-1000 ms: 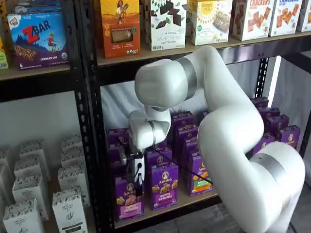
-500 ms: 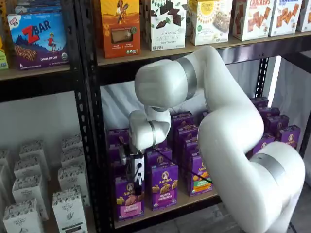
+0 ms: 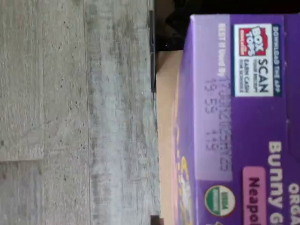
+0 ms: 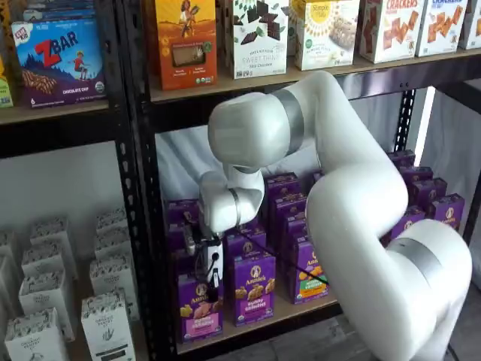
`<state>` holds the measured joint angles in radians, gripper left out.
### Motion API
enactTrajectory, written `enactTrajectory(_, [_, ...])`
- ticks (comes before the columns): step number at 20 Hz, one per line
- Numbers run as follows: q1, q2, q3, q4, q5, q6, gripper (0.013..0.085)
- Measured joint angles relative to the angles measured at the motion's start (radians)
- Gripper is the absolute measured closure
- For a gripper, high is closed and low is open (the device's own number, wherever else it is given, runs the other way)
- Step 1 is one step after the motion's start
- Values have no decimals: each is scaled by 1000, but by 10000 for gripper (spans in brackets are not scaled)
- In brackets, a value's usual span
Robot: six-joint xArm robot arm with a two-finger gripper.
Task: Pick up the purple box with a pink patch in the middle, on the bottom shelf, the first box from the left
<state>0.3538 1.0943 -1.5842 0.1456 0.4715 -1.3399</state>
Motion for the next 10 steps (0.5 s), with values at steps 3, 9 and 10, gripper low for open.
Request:
enactTrajectory(3, [0,-1,1,1,1,-1,530])
enactTrajectory(9, [2,0,1,-4,-4,5,570])
enactTrajectory(10, [2,1,0,-4,-4,5,570])
